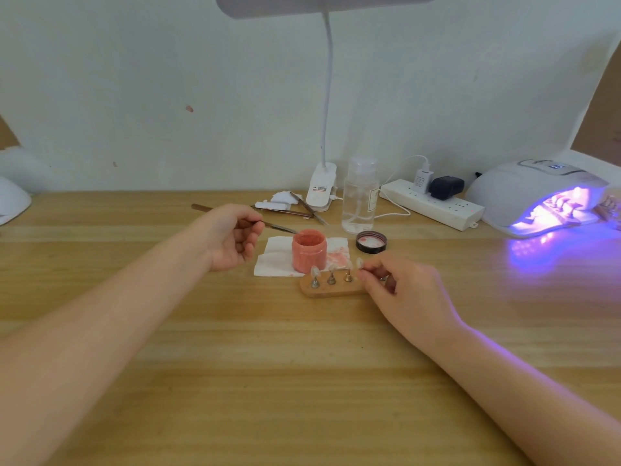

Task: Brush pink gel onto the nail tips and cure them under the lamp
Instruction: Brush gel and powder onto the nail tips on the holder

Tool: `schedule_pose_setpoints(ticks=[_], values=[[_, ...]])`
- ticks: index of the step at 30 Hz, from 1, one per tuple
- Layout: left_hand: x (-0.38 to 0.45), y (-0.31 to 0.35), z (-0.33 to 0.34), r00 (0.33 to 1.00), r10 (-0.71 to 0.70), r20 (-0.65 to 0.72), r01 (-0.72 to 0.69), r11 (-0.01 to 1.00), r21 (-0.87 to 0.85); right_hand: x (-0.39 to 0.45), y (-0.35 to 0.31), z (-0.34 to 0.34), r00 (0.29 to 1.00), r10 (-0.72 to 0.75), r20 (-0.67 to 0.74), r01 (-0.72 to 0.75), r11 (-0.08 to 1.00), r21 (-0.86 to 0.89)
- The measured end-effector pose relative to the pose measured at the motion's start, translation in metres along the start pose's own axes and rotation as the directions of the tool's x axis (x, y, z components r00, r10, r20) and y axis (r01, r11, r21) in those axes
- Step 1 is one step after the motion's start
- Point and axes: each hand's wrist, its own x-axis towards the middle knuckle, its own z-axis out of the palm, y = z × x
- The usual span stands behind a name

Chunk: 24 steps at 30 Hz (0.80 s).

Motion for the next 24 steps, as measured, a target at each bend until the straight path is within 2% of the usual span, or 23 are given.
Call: schedule_pose_setpoints(ticks=[10,19,24], values=[[-0.002,-0.002,-0.014,1.0,0.008,-0.018,-0.009,1.0,-0.022,0.0,0.001,0.001,1.0,-0.009,-0.002,0.009,1.0,-0.001],[-0.005,-0.004,-0.005,0.999,-0.021,0.034,0.022,0.999,-0.046,0.0,0.002,0.001,1.0,-0.018,0.006,0.018,1.0,0.0],[-0.004,-0.007,-0.013,1.0,-0.02,-0.016,0.02,1.0,-0.02,0.0,0.001,0.001,1.0,-0.028,0.005,0.028,0.999,0.024]])
